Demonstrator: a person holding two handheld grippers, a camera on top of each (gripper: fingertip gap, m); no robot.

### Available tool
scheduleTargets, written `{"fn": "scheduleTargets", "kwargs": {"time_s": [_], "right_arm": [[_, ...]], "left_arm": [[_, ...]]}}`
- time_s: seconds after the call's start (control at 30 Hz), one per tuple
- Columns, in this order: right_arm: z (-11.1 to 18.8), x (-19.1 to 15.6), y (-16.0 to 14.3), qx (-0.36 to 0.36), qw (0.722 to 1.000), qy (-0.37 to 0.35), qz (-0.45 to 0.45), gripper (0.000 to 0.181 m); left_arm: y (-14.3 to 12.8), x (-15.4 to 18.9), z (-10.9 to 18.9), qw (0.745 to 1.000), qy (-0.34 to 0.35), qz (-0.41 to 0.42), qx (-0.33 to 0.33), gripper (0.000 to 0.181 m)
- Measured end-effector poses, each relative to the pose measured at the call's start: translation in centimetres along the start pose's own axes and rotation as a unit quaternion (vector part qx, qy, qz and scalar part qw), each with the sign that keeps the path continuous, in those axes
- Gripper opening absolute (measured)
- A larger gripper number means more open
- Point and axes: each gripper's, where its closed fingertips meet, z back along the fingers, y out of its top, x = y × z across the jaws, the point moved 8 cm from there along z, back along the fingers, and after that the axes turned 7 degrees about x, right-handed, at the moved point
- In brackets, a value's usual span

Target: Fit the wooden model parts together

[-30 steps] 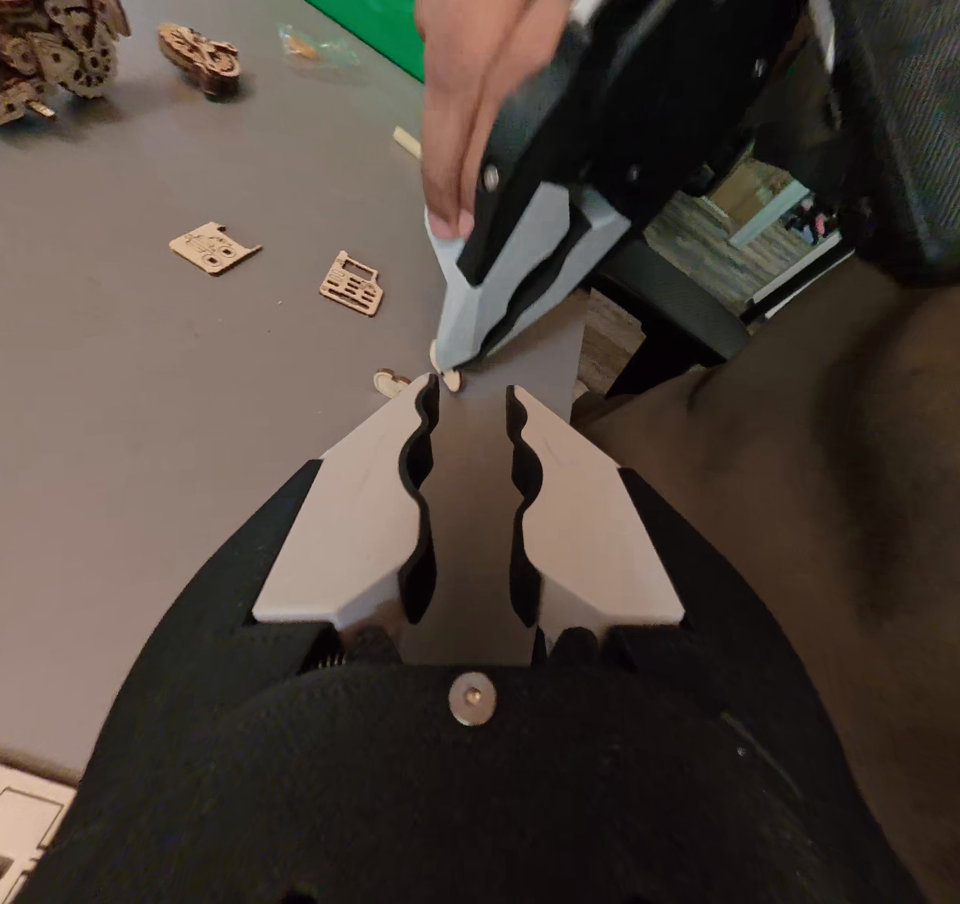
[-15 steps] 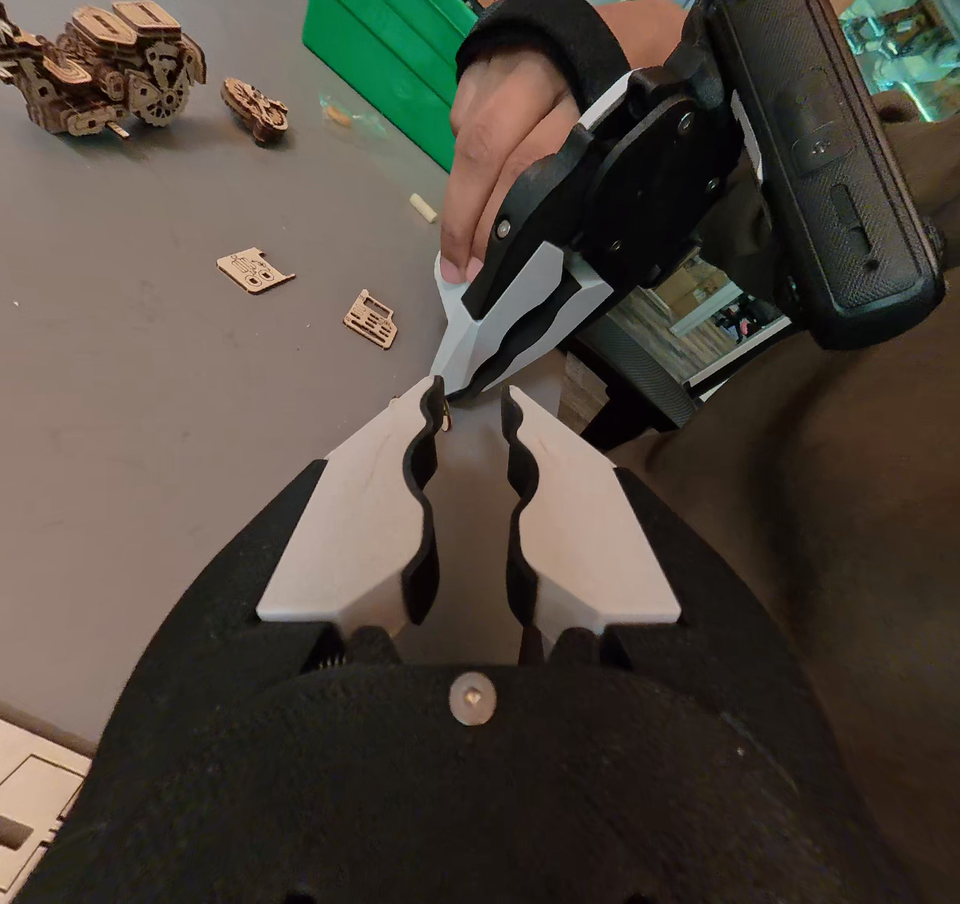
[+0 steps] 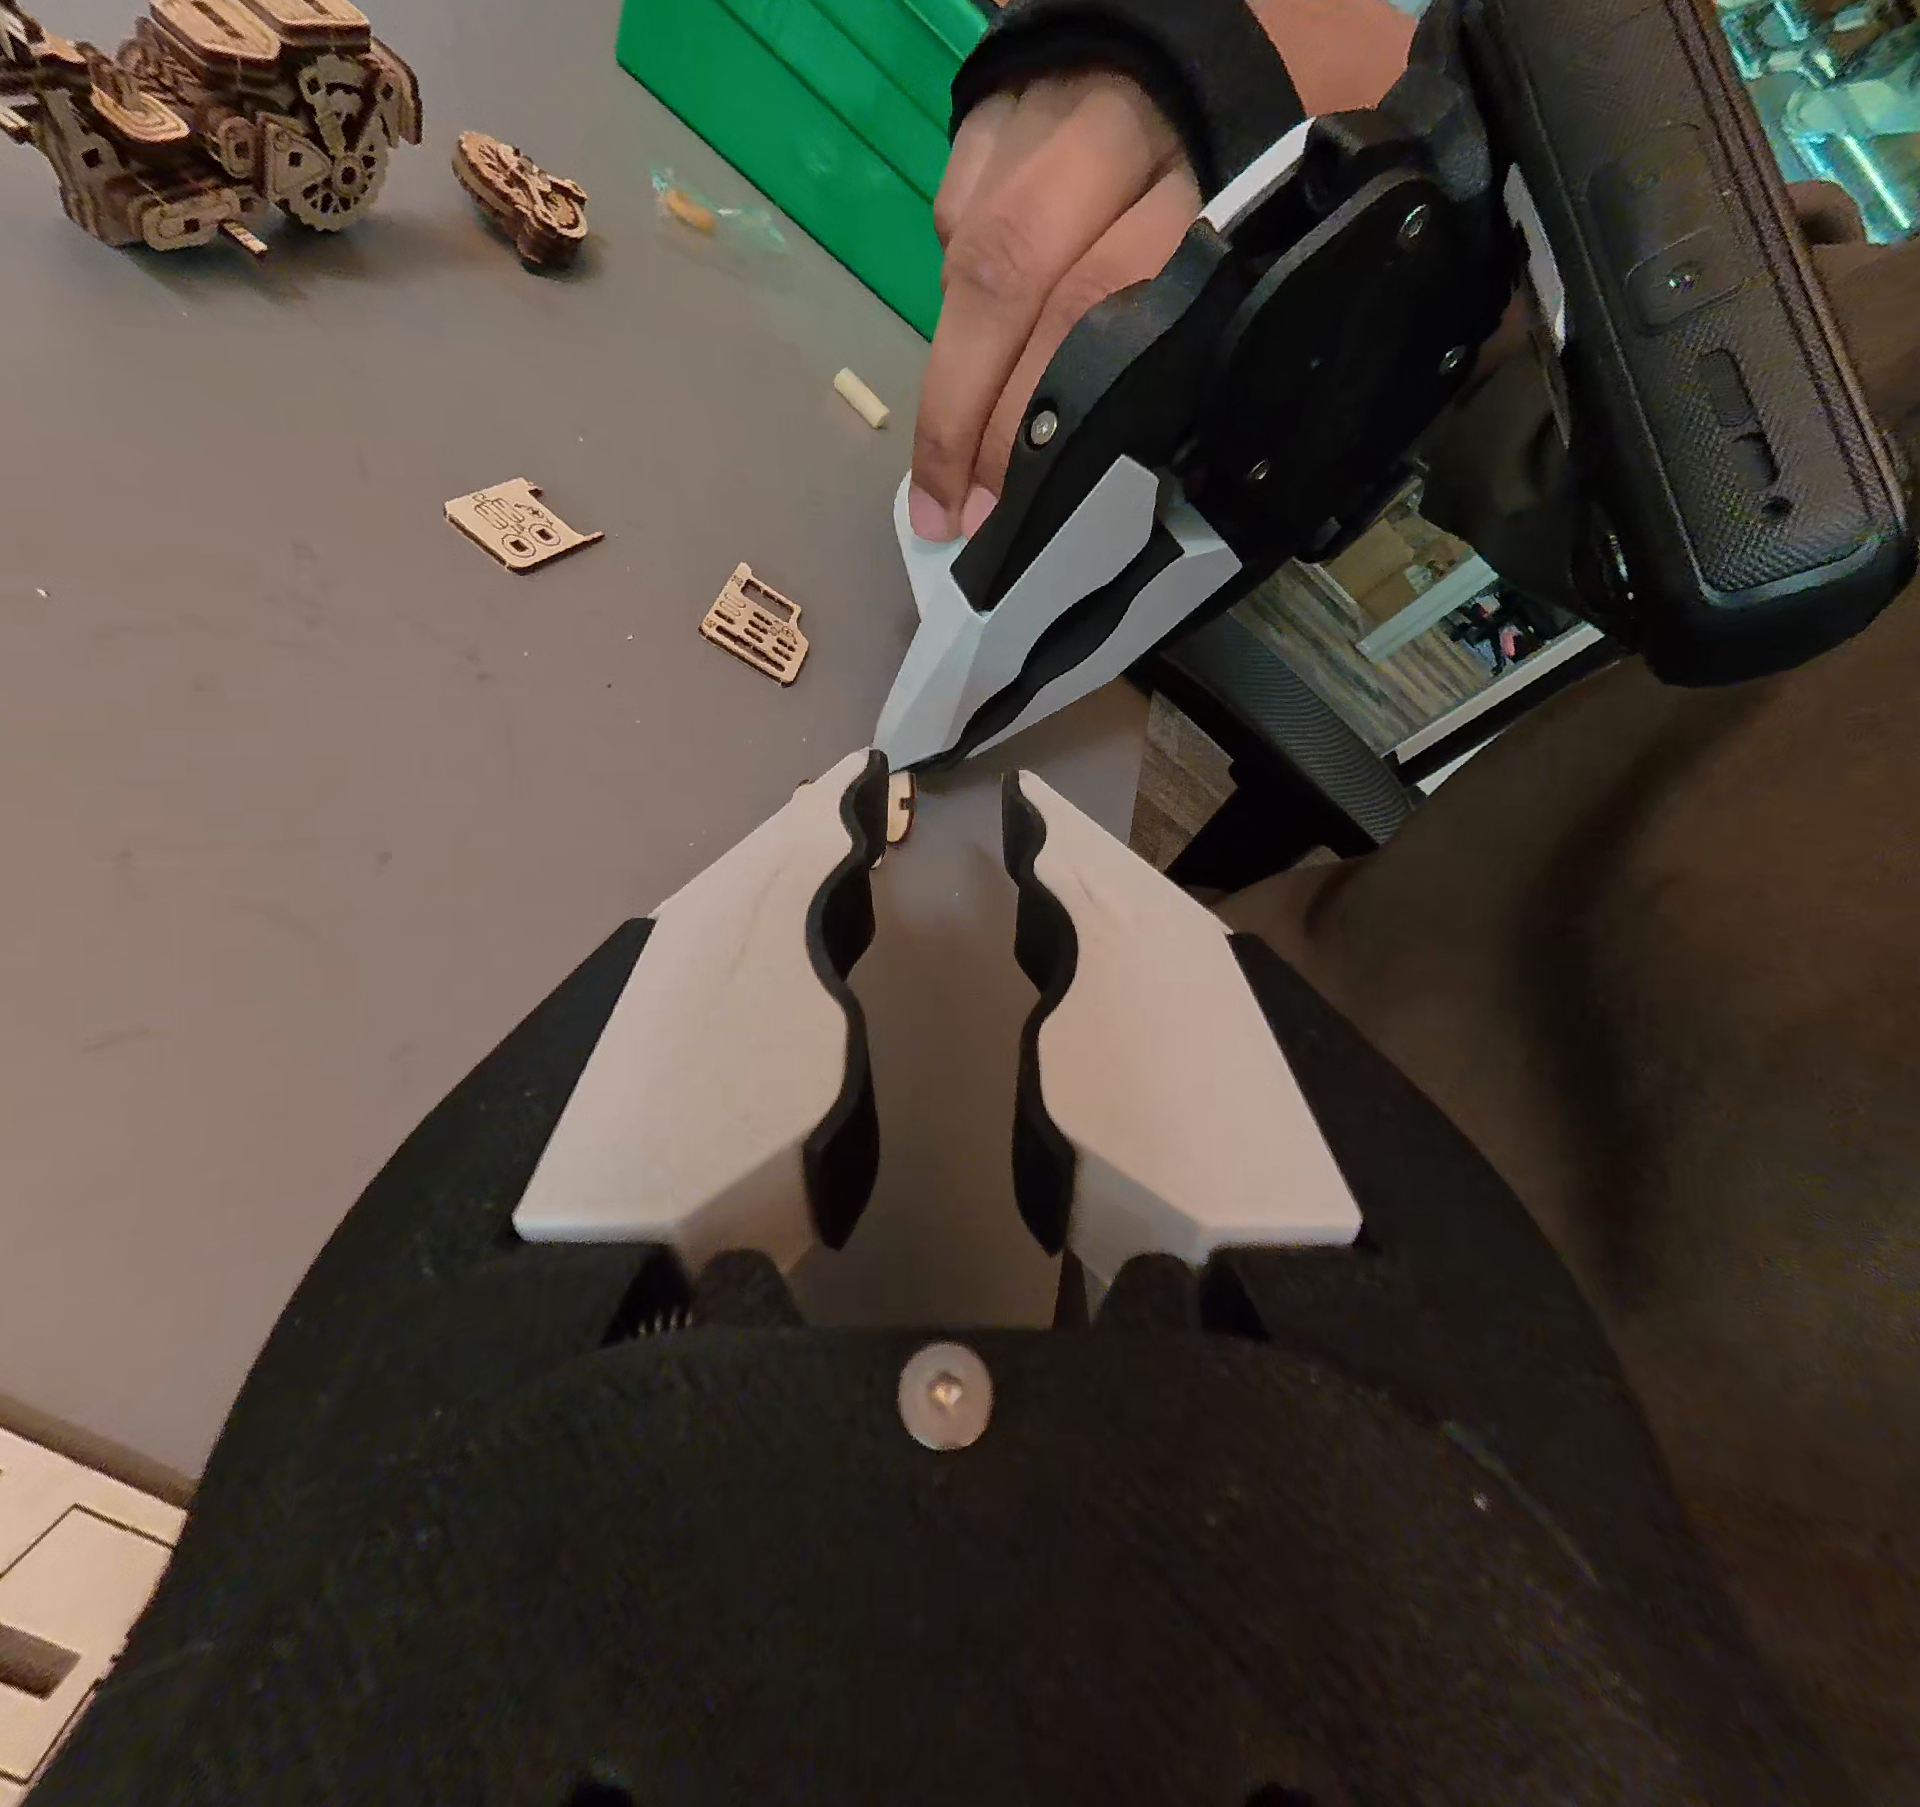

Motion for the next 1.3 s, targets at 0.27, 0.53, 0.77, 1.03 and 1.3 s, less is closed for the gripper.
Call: {"fn": "scheduleTargets", "kwargs": {"time_s": [0.27,0.53,0.77,1.03,1.3], "right_arm": [[-0.25,0.78,0.01,-0.008,1.000,0.002,0.017,0.003],[-0.26,0.80,-0.10,-0.006,1.000,0.001,0.015,0.005],[-0.19,0.40,-0.13,-0.007,1.000,-0.005,0.017,0.003],[-0.13,0.43,-0.34,-0.007,1.000,-0.014,0.009,0.006],[-0.16,0.65,-0.59,-0.015,1.000,-0.022,0.008,0.005]], "left_arm": [[0.07,-0.10,0.09,1.000,0.000,0.002,0.002,0.020],[0.17,-0.15,0.15,1.000,-0.005,0.012,0.007,0.020],[0.16,-0.23,0.15,1.000,-0.004,0.014,0.007,0.020],[0.12,-0.27,0.15,1.000,-0.003,0.013,0.006,0.020],[0.12,-0.23,0.16,1.000,-0.004,0.013,0.005,0.020]]}}
